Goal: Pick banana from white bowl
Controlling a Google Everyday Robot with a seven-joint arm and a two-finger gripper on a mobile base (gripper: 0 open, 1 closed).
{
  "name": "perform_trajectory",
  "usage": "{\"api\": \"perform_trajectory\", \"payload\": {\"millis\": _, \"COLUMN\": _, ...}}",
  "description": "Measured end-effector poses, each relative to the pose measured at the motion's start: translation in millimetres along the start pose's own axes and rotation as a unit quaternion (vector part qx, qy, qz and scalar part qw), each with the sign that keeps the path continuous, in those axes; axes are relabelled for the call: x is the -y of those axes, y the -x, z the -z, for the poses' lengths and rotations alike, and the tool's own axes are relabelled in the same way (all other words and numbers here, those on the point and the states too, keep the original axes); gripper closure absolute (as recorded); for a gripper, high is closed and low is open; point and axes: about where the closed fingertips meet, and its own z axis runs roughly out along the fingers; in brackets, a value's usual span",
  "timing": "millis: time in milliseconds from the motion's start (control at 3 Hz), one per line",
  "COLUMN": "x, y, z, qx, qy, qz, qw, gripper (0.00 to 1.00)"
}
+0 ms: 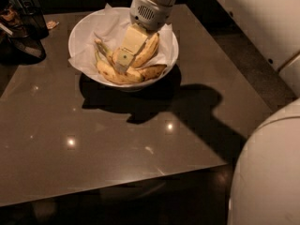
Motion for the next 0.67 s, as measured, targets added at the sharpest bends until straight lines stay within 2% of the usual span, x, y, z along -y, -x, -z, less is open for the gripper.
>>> {"api": "perform_trajectory", "payload": {"millis": 667, "x": 4.1, "y": 6.5, "z": -12.5, "qx": -0.018, "qy": 0.001, "qz": -0.007, "qw": 0.9998, "gripper": 0.14}}
